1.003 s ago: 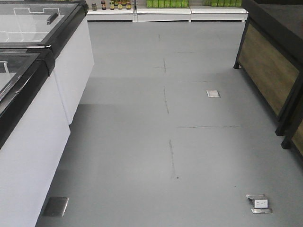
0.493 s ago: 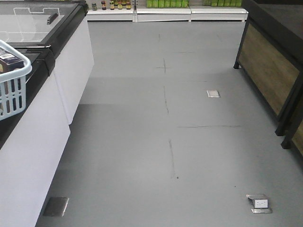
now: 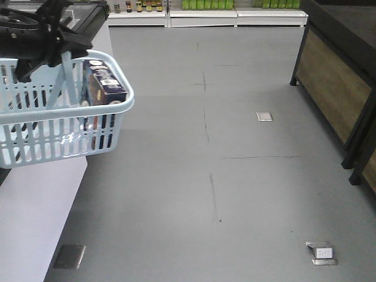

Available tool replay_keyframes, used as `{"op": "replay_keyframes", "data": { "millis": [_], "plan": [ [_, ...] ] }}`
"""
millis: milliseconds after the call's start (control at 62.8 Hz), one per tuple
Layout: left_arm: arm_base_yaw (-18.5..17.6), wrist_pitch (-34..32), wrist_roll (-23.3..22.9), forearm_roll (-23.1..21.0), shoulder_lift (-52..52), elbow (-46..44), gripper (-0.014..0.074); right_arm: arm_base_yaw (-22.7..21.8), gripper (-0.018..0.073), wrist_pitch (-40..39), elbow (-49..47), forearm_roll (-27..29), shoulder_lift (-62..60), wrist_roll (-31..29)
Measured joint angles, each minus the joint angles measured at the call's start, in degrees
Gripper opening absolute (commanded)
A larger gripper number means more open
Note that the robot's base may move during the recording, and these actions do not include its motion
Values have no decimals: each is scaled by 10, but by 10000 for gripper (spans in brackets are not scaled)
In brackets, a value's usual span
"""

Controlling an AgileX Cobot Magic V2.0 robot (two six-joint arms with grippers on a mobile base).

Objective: Left arm holds basket, right arm returns cookies

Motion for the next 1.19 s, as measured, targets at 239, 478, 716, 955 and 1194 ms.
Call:
{"op": "replay_keyframes", "data": {
  "millis": [239,478,716,955,1194],
  "plan": [
    [-97,-4,11,12,-29,11,-6,0,-6,-1,0,0,0,0],
    [-185,-42,11,13,-69,78,-6,0,-6,-1,0,0,0,0],
    [-281,-132,11,9,-130,183,-6,0,-6,0,0,0,0,0],
    [-365,-229,11,-8,-185,291,-6,0,-6,0,0,0,0,0],
    [-456,-310,11,-51,-203,389,-6,0,-6,0,0,0,0,0]
  ]
}}
